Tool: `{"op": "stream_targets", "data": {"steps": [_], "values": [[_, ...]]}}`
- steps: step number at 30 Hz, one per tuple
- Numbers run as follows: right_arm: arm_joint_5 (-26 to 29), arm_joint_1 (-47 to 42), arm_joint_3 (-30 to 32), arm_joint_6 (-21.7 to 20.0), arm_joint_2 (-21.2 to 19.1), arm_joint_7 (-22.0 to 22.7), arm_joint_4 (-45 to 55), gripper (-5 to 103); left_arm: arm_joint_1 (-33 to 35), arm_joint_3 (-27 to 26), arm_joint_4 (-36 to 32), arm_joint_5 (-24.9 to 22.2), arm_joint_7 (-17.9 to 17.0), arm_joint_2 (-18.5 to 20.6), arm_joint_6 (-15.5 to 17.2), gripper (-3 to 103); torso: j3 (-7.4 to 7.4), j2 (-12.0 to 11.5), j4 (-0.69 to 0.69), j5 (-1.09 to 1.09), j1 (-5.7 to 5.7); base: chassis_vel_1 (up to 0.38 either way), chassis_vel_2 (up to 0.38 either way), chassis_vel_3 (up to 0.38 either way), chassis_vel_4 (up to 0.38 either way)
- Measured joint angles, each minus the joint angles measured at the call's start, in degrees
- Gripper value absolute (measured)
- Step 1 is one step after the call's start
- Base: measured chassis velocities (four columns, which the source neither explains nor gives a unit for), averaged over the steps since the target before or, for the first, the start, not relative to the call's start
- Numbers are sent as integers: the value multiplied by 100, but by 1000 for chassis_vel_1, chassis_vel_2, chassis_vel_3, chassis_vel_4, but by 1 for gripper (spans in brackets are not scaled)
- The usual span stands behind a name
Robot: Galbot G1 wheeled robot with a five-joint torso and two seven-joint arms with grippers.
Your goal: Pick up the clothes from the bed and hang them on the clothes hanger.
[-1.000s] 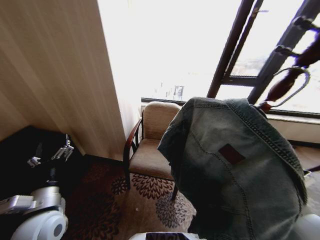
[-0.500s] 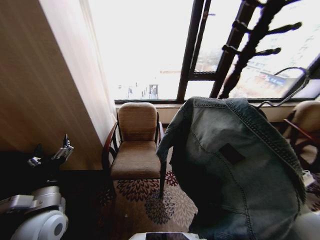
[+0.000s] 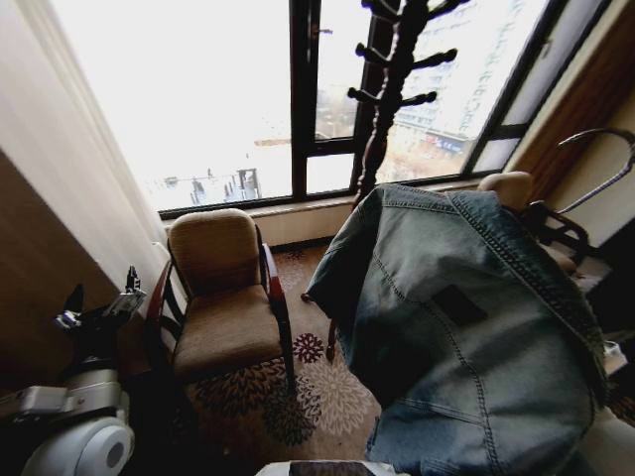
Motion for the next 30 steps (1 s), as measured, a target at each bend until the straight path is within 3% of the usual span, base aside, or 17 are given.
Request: {"op": "stream_targets", "data": {"steps": [12,16,30], "values": [[-28,20,-58,20,30,-1,-42,21,1,18,23,-18,-16,-7,-16,100,0,0,-2,1,0,-103,-96,-93,-89],[-25,34,-63,28,27,-6,-47,21,5,17,16,-29,-20,-14,-45,100,0,0,3,1,0,0,0,0,0],[137,12,-39,79,52,-108,-18,21,13,34,1,-15,6,-49,-116,100,0,0,0,0,0,0,0,0,0]]}}
